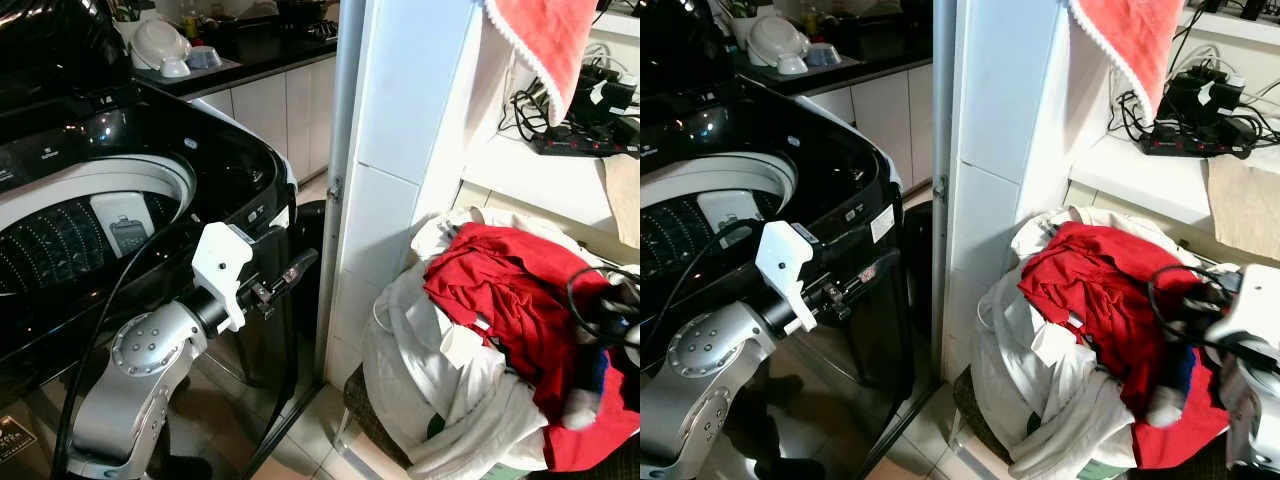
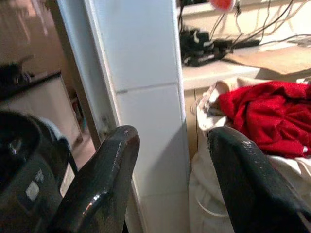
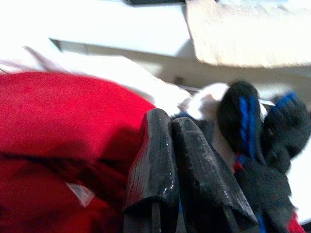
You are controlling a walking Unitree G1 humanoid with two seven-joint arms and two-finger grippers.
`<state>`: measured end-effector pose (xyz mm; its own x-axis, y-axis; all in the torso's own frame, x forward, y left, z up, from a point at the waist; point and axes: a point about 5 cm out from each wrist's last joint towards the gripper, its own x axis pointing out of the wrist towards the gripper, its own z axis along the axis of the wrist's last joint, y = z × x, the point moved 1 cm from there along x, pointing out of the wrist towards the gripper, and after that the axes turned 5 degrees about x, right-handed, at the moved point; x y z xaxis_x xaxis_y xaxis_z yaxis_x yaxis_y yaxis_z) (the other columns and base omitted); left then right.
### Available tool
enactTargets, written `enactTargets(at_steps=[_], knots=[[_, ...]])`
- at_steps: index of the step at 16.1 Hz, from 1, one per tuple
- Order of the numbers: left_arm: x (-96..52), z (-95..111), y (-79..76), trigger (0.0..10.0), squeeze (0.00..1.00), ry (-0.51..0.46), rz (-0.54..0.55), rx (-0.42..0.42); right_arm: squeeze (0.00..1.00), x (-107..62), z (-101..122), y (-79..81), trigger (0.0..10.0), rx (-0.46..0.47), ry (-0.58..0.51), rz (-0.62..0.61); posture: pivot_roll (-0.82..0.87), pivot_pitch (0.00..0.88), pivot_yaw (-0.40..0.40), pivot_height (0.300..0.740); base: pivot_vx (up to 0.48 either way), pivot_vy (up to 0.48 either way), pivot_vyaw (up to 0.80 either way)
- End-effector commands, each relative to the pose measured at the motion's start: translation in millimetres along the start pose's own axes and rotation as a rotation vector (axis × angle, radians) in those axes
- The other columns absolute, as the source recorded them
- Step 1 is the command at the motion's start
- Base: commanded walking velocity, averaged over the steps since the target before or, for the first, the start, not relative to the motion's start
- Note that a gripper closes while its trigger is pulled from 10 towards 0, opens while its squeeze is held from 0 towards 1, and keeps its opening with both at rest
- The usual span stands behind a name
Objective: Clothes washing
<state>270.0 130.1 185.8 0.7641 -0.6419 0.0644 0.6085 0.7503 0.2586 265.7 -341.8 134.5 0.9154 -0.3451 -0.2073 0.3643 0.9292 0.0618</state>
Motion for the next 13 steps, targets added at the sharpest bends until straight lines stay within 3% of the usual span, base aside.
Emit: enactTargets(at_steps=[1,4,6,7,8,9,11,13], knots=[[1.2,5.4,4.6,10.0,0.00,-0.008,0.022,-0.020,0.00,0.2,17.7,10.8,0.0,0.004,-0.049,0.047,-0.05,0.000,-0.031,0.740,0.000,0.000,0.00],[6.0,14.5,9.1,10.0,0.00,-0.062,0.059,-0.022,0.00,-3.6,50.7,42.9,0.0,0.004,-0.129,0.203,-0.05,0.000,-0.036,0.740,0.000,0.000,0.00],[6.8,14.3,5.7,10.0,0.00,-0.063,0.054,-0.035,0.00,-4.9,55.0,46.4,0.0,-0.051,-0.117,0.211,-0.06,0.000,-0.040,0.740,0.000,0.000,0.00],[7.1,16.6,3.8,10.0,0.00,-0.086,0.050,-0.012,0.00,-1.9,48.7,30.7,1.4,-0.134,-0.074,0.075,-0.06,0.000,-0.041,0.740,0.000,0.000,0.00],[7.8,16.6,3.4,10.0,0.00,-0.094,0.059,0.012,0.24,-1.3,44.2,19.9,10.0,-0.184,-0.051,-0.003,-0.06,0.000,-0.041,0.740,0.000,0.000,0.00],[8.8,16.0,2.4,10.0,0.00,-0.134,0.073,-0.036,1.00,-2.5,40.3,13.3,10.0,-0.183,-0.032,-0.040,-0.06,0.000,-0.042,0.740,0.000,0.000,0.00],[12.2,13.9,3.7,10.0,0.00,-0.146,0.159,-0.050,1.00,-7.2,36.1,2.8,10.0,-0.165,-0.021,-0.108,-0.06,0.000,-0.042,0.740,0.000,0.000,0.00],[12.5,12.4,1.4,10.0,0.00,-0.140,0.125,-0.070,1.00,-10.6,34.4,-8.3,10.0,-0.144,-0.017,-0.169,-0.06,0.000,-0.034,0.740,0.000,0.000,0.00]])
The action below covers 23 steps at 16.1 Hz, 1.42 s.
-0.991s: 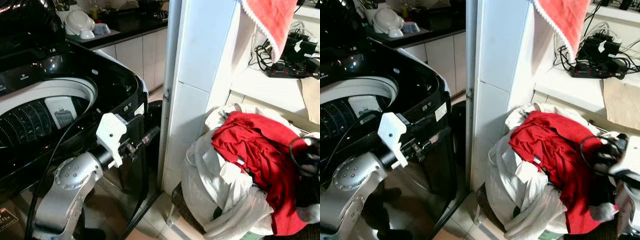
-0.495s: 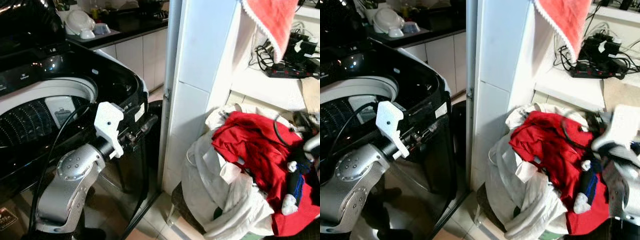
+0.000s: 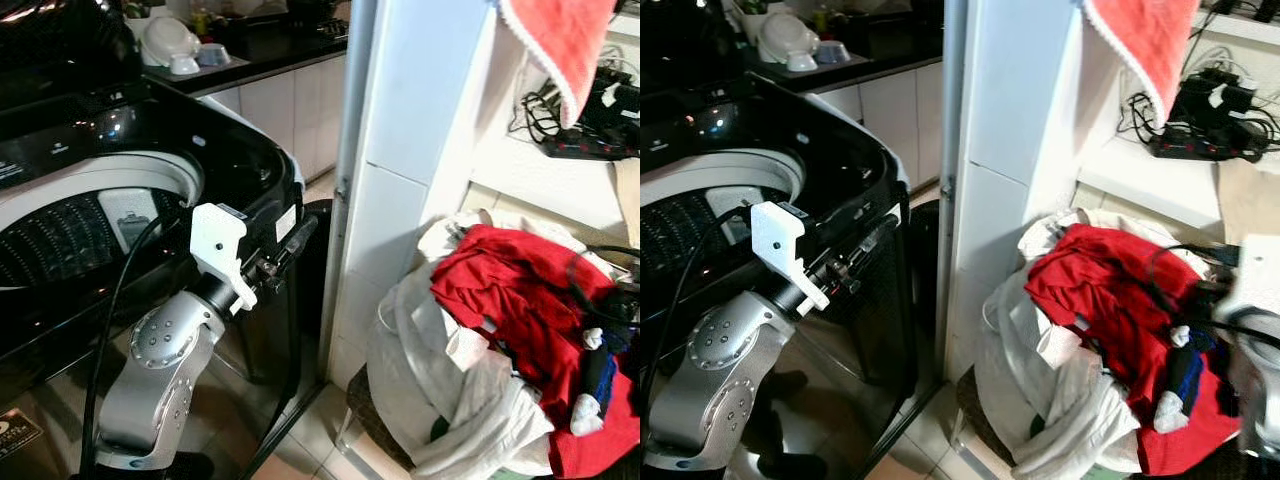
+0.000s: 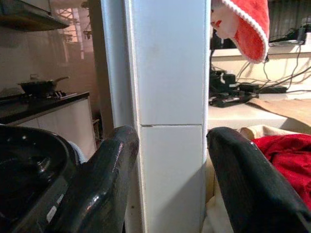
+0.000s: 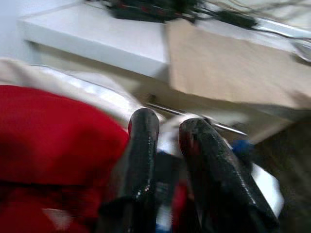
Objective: Clothes washing
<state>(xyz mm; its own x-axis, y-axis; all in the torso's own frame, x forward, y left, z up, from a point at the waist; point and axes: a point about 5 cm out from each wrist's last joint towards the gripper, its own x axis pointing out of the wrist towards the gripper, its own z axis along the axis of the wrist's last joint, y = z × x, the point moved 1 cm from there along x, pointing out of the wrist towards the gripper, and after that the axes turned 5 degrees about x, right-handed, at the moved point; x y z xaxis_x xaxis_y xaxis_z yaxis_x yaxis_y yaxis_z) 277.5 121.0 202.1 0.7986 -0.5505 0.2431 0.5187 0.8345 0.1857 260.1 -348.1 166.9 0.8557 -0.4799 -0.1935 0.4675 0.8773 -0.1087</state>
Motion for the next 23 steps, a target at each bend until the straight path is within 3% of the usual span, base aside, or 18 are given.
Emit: enactTargets(at_steps=[1,4,7,10,12,13,18,19,23], knots=[[-0.9,-2.1,0.1,10.0,0.00,0.000,-0.013,-0.001,1.00,-1.1,1.2,-7.2,10.0,0.009,-0.001,-0.041,-0.07,0.000,-0.033,0.740,0.000,0.000,0.00],[-1.1,-4.0,-1.1,10.0,0.00,0.019,-0.035,0.014,1.00,-2.5,-4.7,-18.8,10.0,0.053,0.017,-0.073,-0.07,0.000,-0.030,0.740,0.000,0.000,0.00],[-3.8,-3.9,-10.8,10.0,0.00,0.030,-0.161,-0.002,1.00,-0.1,-24.1,-9.0,10.0,0.101,0.111,0.048,-0.07,0.000,-0.029,0.740,0.000,0.000,0.00],[-7.0,-6.2,-18.2,10.0,0.00,0.055,-0.232,-0.017,1.00,6.1,-43.1,-16.1,10.0,0.086,0.194,-0.024,-0.07,0.000,-0.032,0.740,0.000,0.000,0.00],[-9.7,-7.2,-23.0,10.0,0.00,0.071,-0.286,-0.018,1.00,7.4,-53.6,-14.1,10.0,0.115,0.249,0.002,-0.07,0.000,-0.032,0.740,0.000,0.000,0.00],[-13.4,-8.7,-27.0,10.0,0.00,0.092,-0.339,-0.021,0.00,6.7,-63.9,-13.0,10.0,0.124,0.300,0.011,-0.06,0.000,-0.038,0.740,0.000,0.000,0.00],[-17.4,-10.3,-30.4,10.0,0.00,0.115,-0.390,-0.013,0.00,7.1,-75.4,0.8,10.0,0.169,0.317,0.118,-0.06,0.000,-0.036,0.740,0.000,0.000,0.00],[-17.0,-9.6,-29.7,10.0,0.00,0.116,-0.391,-0.006,0.00,8.4,-74.6,0.6,0.0,0.206,0.307,0.116,-0.05,0.000,-0.034,0.740,0.000,0.000,0.00],[-16.5,-8.7,-27.5,10.0,0.00,0.113,-0.384,0.007,0.00,9.5,-72.8,2.2,0.0,0.306,0.286,0.141,-0.05,0.000,-0.033,0.740,0.000,0.000,0.00]])
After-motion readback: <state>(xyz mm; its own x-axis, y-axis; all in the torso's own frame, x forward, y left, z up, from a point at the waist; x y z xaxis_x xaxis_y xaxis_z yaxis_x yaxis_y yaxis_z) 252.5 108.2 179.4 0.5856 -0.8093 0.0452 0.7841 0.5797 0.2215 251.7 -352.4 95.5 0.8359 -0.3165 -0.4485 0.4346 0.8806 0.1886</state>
